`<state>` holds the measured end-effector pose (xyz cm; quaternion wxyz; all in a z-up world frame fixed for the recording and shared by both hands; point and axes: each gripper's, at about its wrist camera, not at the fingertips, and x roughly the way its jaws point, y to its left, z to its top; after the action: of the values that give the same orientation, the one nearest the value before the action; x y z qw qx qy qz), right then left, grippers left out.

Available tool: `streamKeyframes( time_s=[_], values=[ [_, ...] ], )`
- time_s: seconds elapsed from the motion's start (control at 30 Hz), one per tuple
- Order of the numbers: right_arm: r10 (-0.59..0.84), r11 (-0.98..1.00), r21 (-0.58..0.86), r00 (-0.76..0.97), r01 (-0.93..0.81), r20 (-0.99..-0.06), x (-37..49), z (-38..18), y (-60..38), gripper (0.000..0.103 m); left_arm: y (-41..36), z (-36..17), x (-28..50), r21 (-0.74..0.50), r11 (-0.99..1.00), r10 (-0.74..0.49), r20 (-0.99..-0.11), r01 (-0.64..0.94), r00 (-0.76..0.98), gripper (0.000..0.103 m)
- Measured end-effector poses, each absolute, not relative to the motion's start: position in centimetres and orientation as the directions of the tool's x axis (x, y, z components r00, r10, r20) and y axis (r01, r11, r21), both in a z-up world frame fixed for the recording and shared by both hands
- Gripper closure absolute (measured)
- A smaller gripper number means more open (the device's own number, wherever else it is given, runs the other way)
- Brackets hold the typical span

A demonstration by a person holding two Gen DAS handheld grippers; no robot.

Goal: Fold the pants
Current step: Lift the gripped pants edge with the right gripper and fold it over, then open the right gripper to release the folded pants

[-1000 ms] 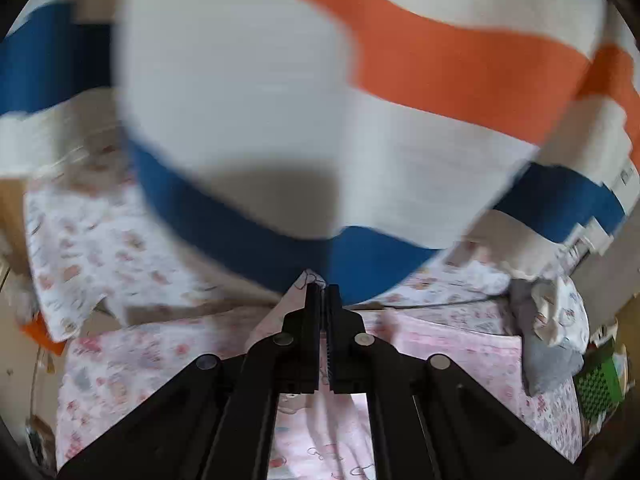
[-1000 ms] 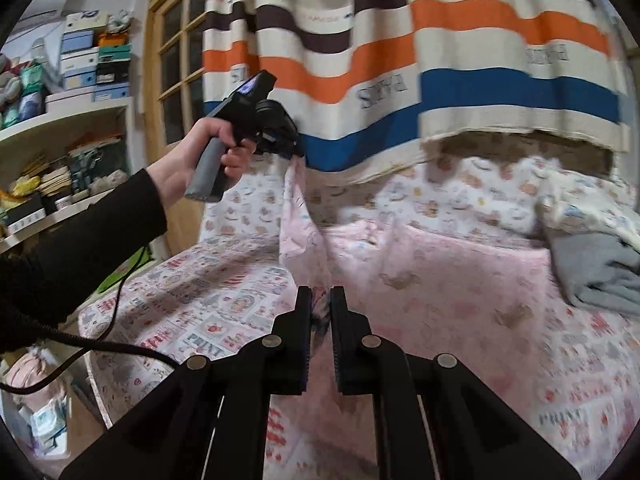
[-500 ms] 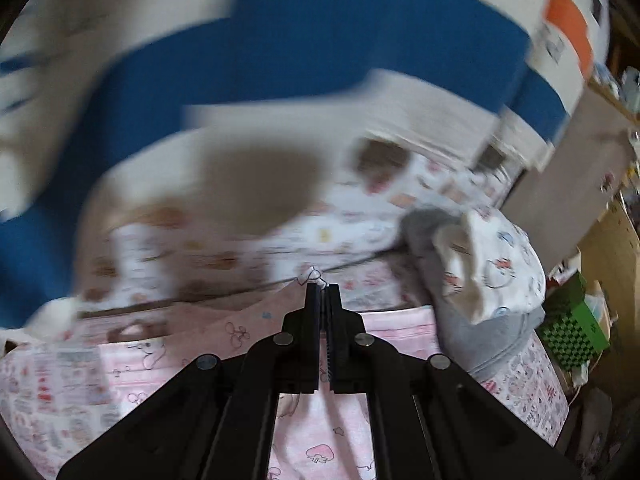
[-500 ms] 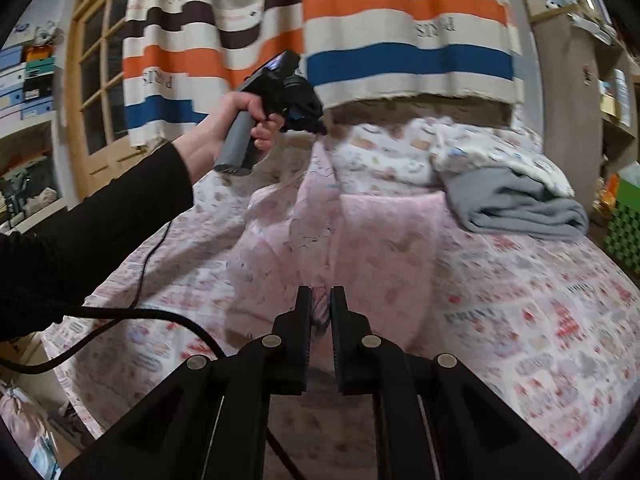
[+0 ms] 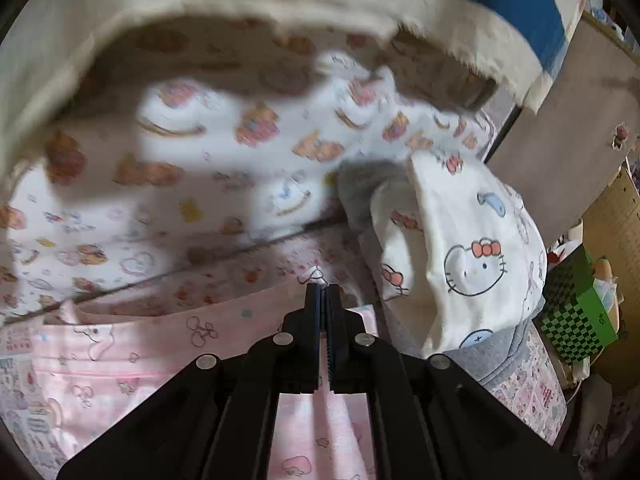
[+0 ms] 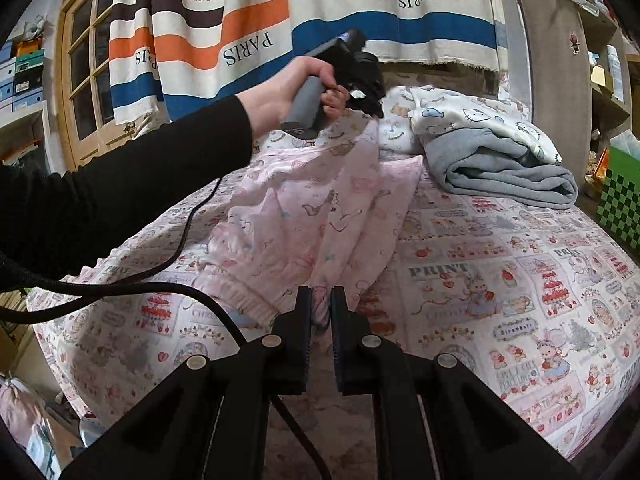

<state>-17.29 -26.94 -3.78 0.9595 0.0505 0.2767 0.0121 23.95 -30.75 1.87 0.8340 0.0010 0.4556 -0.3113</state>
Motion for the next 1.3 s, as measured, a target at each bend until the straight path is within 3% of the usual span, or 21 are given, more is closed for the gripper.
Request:
streamKeyframes(
  time_s=[0.37, 0.4, 0.47, 0.5, 0.53, 0.6, 0.9, 1.1, 1.2, 1.3],
  values=[
    [0.059, 0.995, 0.105, 0.833, -0.002, -0.55, -16.9, -4.8, -27.4, 0.094, -33.2, 0.2, 23.5, -0.31, 0.773, -0.543, -0.775, 0.553, 0.324, 0.101],
    [0.058, 0.994, 0.109, 0.832, 0.003, -0.552, -16.9, -4.8, -27.5, 0.094, -33.2, 0.3, 23.4, -0.302, 0.775, -0.536, -0.78, 0.555, 0.323, 0.1],
    [0.04, 0.993, 0.116, 0.835, 0.029, -0.548, -16.8, -4.5, -27.9, 0.093, -32.9, 0.7, 22.9, -0.26, 0.791, -0.508, -0.783, 0.553, 0.36, 0.088],
    [0.018, 0.992, 0.117, 0.837, 0.055, -0.546, -16.8, -4.4, -28.3, 0.084, -32.3, 1.2, 22.6, -0.235, 0.795, -0.501, -0.774, 0.559, 0.388, 0.076],
    [-0.012, 0.989, 0.117, 0.841, 0.089, -0.541, -16.7, -4.2, -28.8, 0.066, -31.7, 1.7, 22.1, -0.198, 0.805, -0.484, -0.764, 0.56, 0.426, 0.061],
    [-0.067, 0.982, 0.118, 0.854, 0.149, -0.517, -16.8, -4.0, -29.8, 0.038, -30.0, 2.5, 21.1, -0.136, 0.821, -0.456, -0.741, 0.555, 0.494, 0.05],
    [-0.152, 0.964, 0.109, 0.837, 0.244, -0.525, -15.7, -3.3, -34.6, 0.038, -18.7, 4.4, 14.0, -0.057, 0.873, -0.391, -0.673, 0.484, 0.628, 0.05],
    [-0.059, 0.973, 0.164, 0.862, 0.162, -0.503, -14.7, -2.2, -36.4, 0.043, -11.6, 6.1, 7.3, -0.024, 0.915, -0.339, -0.586, 0.402, 0.736, 0.05],
    [-0.052, 0.981, 0.14, 0.877, 0.134, -0.477, -13.2, -1.1, -37.1, 0.045, -9.8, 6.3, 6.4, -0.043, 0.92, -0.347, -0.551, 0.39, 0.759, 0.05],
    [0.05, 0.982, 0.181, 0.874, 0.044, -0.483, -10.2, 0.3, -38.5, 0.045, -9.0, 6.6, 7.1, 0.006, 0.933, -0.305, -0.518, 0.36, 0.799, 0.049]
  ],
)
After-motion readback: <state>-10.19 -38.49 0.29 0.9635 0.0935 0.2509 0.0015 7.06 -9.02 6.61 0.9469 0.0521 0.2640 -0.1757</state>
